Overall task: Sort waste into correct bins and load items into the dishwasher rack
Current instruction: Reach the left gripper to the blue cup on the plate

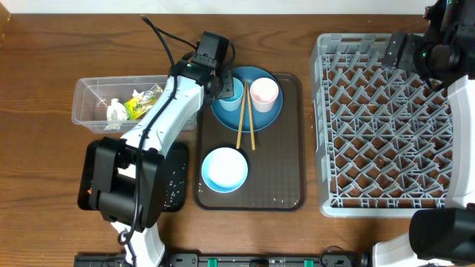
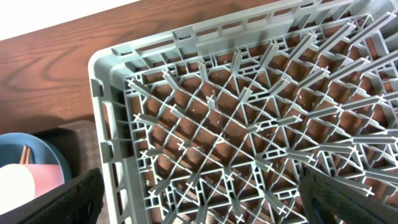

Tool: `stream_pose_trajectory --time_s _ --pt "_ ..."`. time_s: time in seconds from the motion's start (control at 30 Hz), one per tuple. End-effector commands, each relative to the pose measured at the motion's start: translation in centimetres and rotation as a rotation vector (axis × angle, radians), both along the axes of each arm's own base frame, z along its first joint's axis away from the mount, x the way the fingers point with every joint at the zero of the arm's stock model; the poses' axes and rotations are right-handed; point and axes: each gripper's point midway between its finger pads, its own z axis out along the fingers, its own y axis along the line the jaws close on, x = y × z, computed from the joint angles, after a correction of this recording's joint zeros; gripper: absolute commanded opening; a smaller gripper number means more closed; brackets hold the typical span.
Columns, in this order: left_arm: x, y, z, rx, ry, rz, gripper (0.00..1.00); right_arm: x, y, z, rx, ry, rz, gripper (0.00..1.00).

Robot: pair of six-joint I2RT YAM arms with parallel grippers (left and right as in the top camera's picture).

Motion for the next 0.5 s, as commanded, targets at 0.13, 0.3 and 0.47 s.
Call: stream_pose_trajectory --time_s 0.13,0.3,0.47 --pt "-1.0 0.5 -2.2 0.027 0.067 0.011 0.36 0.1 -0.1 0.7 0.005 -0.018 -0.005 0.99" --pt "-1.4 0.6 -3.6 0.041 0.106 0.012 0.36 0.1 -0.1 0.7 0.005 -0.018 -0.005 0.99" --pt "-1.1 0.5 -3.7 0.036 0.096 0.015 0.29 0.1 -0.1 0.7 0.005 -0.018 -0.005 0.99"
